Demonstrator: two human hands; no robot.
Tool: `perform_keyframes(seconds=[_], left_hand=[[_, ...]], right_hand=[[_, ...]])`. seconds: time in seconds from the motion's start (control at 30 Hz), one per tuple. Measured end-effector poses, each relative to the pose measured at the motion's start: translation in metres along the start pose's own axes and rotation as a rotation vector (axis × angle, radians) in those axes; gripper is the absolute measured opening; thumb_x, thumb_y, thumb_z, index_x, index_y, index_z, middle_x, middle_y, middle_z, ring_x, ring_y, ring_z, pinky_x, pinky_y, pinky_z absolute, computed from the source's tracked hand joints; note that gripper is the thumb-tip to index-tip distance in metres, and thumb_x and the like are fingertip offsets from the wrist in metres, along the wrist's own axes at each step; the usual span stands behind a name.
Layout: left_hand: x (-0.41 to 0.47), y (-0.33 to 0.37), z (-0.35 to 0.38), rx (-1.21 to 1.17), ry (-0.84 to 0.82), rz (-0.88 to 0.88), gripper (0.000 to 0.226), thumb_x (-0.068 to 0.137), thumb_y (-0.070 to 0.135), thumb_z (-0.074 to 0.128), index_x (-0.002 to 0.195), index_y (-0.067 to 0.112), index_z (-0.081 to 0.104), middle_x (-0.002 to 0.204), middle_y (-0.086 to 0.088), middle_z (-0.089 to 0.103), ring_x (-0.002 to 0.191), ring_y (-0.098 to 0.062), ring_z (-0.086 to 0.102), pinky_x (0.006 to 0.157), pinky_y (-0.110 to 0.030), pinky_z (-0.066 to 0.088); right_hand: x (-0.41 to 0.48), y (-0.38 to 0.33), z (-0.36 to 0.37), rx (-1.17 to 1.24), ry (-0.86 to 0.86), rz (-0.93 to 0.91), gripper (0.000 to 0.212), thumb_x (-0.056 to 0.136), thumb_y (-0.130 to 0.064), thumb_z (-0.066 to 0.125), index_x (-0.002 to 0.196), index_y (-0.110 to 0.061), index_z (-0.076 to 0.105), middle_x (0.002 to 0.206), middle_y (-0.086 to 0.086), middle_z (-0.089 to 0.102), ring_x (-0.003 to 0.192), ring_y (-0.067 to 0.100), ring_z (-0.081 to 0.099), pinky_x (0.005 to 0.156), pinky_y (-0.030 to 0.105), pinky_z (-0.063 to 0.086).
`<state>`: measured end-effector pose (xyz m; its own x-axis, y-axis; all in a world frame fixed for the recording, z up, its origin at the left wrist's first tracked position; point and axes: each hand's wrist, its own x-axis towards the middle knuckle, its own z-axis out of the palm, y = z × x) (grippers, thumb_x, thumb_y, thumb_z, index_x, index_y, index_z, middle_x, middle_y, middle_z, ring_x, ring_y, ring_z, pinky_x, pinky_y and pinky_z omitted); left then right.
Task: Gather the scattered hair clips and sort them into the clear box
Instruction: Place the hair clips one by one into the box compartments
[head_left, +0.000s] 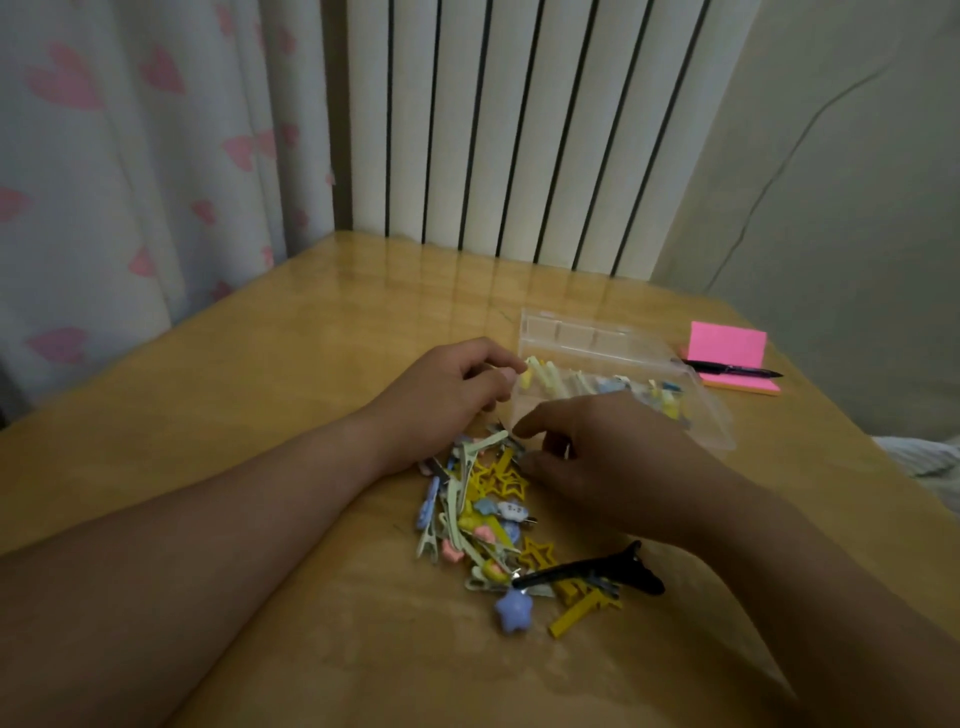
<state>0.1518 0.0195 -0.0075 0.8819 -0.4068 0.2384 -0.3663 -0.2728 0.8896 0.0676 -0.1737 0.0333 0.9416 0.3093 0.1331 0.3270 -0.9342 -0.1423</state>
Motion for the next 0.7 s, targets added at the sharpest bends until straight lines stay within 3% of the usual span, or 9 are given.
perform_keyframes(seconds=[0.23, 0.4, 0.53, 0.7], left_hand=[[0.001, -0.001, 0.001, 0.017, 0.002, 0.010, 0.019, 0.107, 0.029, 0.061, 0.120, 0.029, 0.075, 0.107, -0.009, 0.074, 0.100, -0.027, 0.070, 0.093, -0.046, 0.058], [0.000, 0.000, 0.001, 0.027, 0.003, 0.008, 0.019, 0.107, 0.030, 0.061, 0.120, 0.029, 0.075, 0.105, -0.007, 0.075, 0.100, -0.025, 0.070, 0.095, -0.042, 0.056], [0.001, 0.000, 0.002, 0.028, 0.006, 0.007, 0.018, 0.107, 0.030, 0.061, 0.120, 0.030, 0.074, 0.103, -0.002, 0.075, 0.098, -0.023, 0.070, 0.095, -0.042, 0.056], [0.001, 0.000, 0.002, 0.016, 0.005, 0.005, 0.017, 0.106, 0.030, 0.062, 0.119, 0.030, 0.074, 0.103, -0.004, 0.075, 0.098, -0.021, 0.071, 0.094, -0.041, 0.057]], right_hand=[[0.003, -0.008, 0.007, -0.130, -0.012, 0.023, 0.035, 0.102, -0.049, 0.054, 0.129, -0.034, 0.069, 0.106, -0.007, 0.074, 0.094, 0.016, 0.068, 0.080, 0.036, 0.059], [-0.004, 0.001, -0.009, -0.129, -0.099, 0.068, 0.021, 0.099, -0.041, 0.061, 0.118, -0.036, 0.065, 0.104, -0.010, 0.069, 0.088, 0.011, 0.064, 0.076, 0.034, 0.058], [-0.005, 0.005, -0.016, -0.031, -0.119, 0.094, 0.018, 0.097, -0.049, 0.067, 0.109, -0.036, 0.067, 0.095, -0.014, 0.064, 0.084, 0.005, 0.061, 0.078, 0.034, 0.057], [-0.005, 0.015, -0.027, 0.227, 0.103, 0.113, 0.014, 0.098, -0.043, 0.066, 0.098, -0.033, 0.076, 0.083, -0.014, 0.068, 0.076, -0.003, 0.061, 0.067, 0.027, 0.048]])
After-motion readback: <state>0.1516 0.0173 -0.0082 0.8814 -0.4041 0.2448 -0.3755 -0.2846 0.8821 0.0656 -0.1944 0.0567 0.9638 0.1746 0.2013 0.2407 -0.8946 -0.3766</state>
